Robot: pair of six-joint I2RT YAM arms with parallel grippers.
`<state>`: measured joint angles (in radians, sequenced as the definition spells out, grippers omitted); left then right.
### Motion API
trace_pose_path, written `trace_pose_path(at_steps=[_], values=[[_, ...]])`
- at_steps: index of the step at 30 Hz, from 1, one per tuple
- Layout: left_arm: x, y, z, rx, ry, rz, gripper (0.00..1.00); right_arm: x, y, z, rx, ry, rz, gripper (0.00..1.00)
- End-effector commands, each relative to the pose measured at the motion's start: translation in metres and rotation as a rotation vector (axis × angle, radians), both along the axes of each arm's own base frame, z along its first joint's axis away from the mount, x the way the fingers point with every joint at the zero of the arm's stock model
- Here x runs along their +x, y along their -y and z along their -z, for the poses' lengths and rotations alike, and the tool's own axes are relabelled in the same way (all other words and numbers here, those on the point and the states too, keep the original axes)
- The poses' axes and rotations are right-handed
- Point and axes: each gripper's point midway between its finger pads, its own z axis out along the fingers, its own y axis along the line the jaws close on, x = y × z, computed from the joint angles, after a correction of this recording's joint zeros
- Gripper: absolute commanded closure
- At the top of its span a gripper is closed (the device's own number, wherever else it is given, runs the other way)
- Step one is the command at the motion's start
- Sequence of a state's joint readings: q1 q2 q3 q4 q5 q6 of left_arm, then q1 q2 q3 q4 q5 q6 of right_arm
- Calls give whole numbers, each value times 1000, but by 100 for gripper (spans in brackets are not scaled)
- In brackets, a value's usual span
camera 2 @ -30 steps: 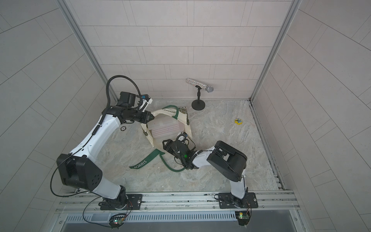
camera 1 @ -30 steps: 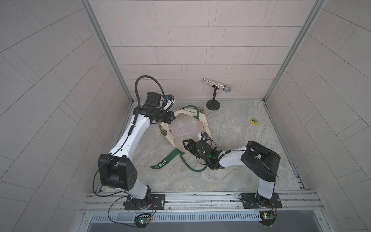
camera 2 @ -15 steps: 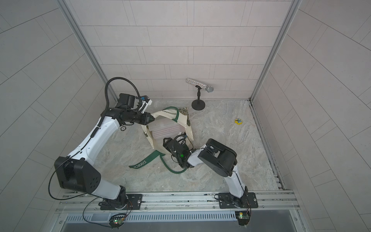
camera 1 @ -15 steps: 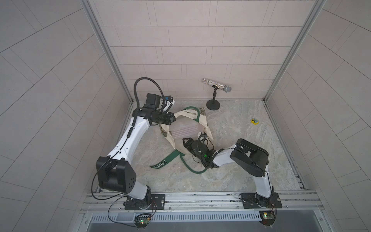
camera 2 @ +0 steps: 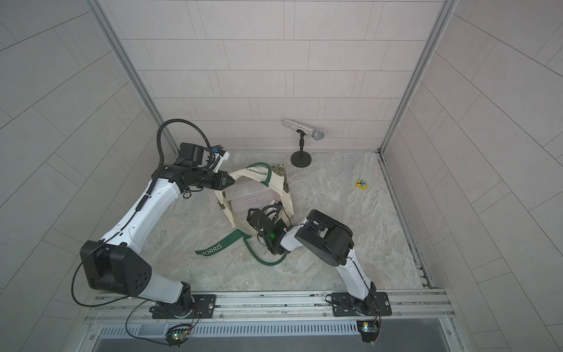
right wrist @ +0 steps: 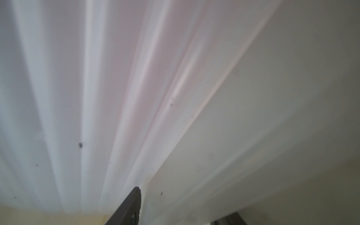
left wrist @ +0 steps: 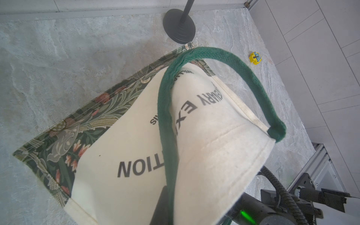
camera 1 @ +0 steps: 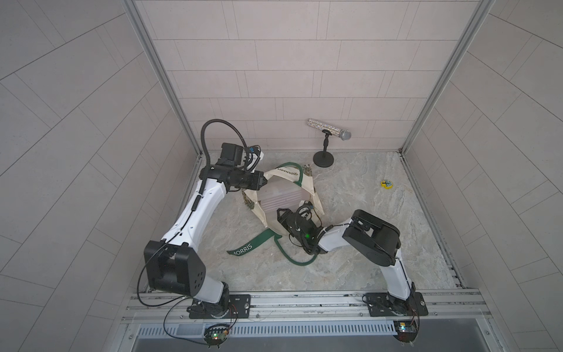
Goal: Take out the pencil case from the canvas bag
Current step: Pick up the pencil case from the canvas bag.
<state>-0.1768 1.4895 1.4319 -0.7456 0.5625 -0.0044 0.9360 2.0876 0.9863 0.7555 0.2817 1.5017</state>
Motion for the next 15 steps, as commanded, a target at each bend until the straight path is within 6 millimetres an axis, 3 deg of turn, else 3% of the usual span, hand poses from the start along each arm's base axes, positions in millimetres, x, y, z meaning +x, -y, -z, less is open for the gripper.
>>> trace_pose_path(at_steps=[1, 3, 5, 15], values=[[-7, 14, -32, -93, 74, 50, 100, 8, 7, 7, 9, 14, 59, 51], [-6, 13, -31, -86, 76, 45, 100, 9, 6, 7, 20, 24, 49, 68], [-6, 12, -30, -79, 77, 45, 100, 9, 7, 6, 18, 28, 37, 76], [-3, 4, -20, -32, 87, 24, 100, -5, 21, -13, -52, 63, -44, 77]])
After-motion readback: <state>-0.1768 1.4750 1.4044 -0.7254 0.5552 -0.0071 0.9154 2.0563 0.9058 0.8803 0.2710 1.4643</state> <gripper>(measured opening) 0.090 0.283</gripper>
